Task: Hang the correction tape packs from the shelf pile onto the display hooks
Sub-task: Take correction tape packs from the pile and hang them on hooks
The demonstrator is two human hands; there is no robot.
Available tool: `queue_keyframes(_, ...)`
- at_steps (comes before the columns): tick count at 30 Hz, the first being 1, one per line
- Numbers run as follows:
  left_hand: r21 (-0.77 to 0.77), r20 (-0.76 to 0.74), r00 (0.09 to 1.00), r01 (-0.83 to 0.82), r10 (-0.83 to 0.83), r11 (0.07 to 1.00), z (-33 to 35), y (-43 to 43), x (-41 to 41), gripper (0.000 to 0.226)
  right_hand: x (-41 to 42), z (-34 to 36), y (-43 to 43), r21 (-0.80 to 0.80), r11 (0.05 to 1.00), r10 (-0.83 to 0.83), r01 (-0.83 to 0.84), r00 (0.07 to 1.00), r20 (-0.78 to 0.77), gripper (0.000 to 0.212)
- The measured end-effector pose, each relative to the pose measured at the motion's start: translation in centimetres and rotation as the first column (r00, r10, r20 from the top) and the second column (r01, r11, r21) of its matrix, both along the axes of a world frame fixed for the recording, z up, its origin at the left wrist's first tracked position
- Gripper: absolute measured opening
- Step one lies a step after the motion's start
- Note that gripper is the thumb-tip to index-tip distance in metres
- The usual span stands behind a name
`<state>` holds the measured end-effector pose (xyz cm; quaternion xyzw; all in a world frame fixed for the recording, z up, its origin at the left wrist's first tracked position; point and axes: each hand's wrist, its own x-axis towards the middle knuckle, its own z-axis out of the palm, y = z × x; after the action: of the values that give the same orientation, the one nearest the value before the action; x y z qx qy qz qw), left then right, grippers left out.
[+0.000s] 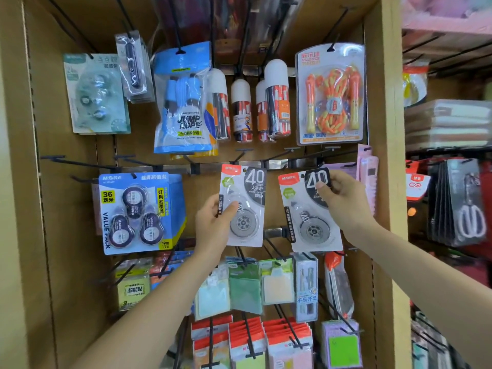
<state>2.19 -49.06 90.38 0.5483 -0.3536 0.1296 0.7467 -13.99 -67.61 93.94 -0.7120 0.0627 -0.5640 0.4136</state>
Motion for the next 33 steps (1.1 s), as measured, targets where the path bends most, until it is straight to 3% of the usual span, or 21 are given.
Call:
queue_keyframes(10, 0.027, 0.166, 0.975, -0.157, 0.15, 0.987, 0.6, 1.4, 1.0, 0.02, 1.2, 0.7, 0.8, -0.054, 0.995, 0.078, -0.08, 0.996, -0.041, 0.019)
queue_keyframes(21, 0.119, 0.163, 0.978, -0.149, 0.129, 0.982, 1.4, 1.7, 0.9, 0.013, 1.7, -0.2, 1.0, -0.024, 0.997, 0.074, -0.075, 0.996, -0.044, 0.019)
queue_keyframes(25, 0.113, 0.167, 0.973, -0.182, 0.162, 0.977, 1.4, 1.8, 0.5, 0.015, 2.7, -0.8, -0.2, 0.127, 0.988, 0.092, -0.087, 0.995, -0.028, 0.017)
queue_keyframes(30, 0.099, 0.143, 0.973, -0.198, 0.183, 0.975, 2.0, 2.2, 0.2, 0.023, 4.9, -2.9, -1.5, 0.44, 0.881, 0.198, -0.175, 0.98, -0.006, 0.012)
queue_keyframes(33, 0.125, 0.134, 0.974, -0.202, 0.185, 0.971, 2.5, 2.3, 0.3, 0.022, 5.9, -4.6, -2.1, 0.455, 0.88, 0.176, -0.136, 0.983, -0.047, 0.01)
